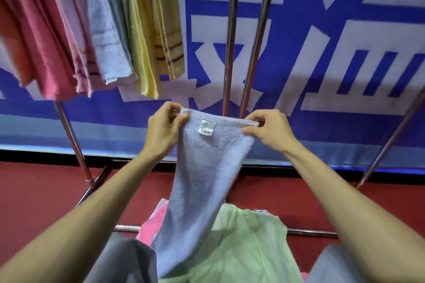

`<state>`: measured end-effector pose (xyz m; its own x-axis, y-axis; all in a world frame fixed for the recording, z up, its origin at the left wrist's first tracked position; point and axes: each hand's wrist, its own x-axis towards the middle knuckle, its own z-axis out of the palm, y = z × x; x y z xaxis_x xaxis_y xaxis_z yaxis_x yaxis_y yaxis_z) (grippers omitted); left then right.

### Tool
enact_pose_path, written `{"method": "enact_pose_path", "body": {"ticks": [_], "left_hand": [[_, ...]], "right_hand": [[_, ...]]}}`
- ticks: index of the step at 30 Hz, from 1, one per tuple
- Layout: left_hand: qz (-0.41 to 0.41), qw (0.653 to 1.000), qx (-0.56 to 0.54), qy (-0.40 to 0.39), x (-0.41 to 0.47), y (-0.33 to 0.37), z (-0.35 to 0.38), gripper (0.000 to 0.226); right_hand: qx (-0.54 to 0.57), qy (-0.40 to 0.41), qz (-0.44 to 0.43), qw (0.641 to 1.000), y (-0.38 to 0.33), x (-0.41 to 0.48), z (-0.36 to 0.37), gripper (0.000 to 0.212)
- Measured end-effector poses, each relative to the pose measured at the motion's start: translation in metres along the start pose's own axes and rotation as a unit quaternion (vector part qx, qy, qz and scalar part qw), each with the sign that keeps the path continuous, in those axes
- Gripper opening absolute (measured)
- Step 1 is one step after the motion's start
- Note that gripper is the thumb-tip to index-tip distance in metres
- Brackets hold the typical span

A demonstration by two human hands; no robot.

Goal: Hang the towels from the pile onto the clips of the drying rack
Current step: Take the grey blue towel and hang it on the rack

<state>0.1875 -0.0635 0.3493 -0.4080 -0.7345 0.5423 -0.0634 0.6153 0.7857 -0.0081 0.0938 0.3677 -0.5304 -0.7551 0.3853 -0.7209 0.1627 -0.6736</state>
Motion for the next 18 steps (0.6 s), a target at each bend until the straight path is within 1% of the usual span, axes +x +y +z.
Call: {"method": "enact_pose_path", "body": {"ticks": [2,3,6,10,14,16,18], "left_hand": [[0.034,0.999,0.021,-0.004,0.015,0.021,-0.015,0.008],[0.051,0.998,0.027,-0.003,0.023,0.032,-0.023,0.008],[0.081,0.997,0.001,0.016,0.046,0.064,-0.046,0.009],[0.11,0.993,-0.009,0.045,0.073,0.109,-0.079,0.014],[0.152,0.987,0.0,0.048,0.095,0.167,-0.108,0.015],[0.201,0.977,-0.006,0.069,0.1,0.2,-0.118,0.017],[0.254,0.962,-0.005,0.098,0.102,0.229,-0.125,0.015]], "right_hand": [[0.019,0.042,-0.009,0.999,-0.022,0.007,-0.016,0.019],[0.046,0.07,-0.012,0.996,-0.033,0.012,-0.024,0.021],[0.121,0.142,-0.018,0.982,-0.074,0.027,-0.046,0.023],[0.089,0.201,-0.061,0.974,-0.133,0.036,-0.077,0.012],[0.129,0.255,-0.067,0.956,-0.178,0.046,-0.104,0.003],[0.139,0.301,-0.076,0.94,-0.199,0.049,-0.123,0.007],[0.154,0.354,-0.1,0.917,-0.219,0.047,-0.145,0.012]]}}
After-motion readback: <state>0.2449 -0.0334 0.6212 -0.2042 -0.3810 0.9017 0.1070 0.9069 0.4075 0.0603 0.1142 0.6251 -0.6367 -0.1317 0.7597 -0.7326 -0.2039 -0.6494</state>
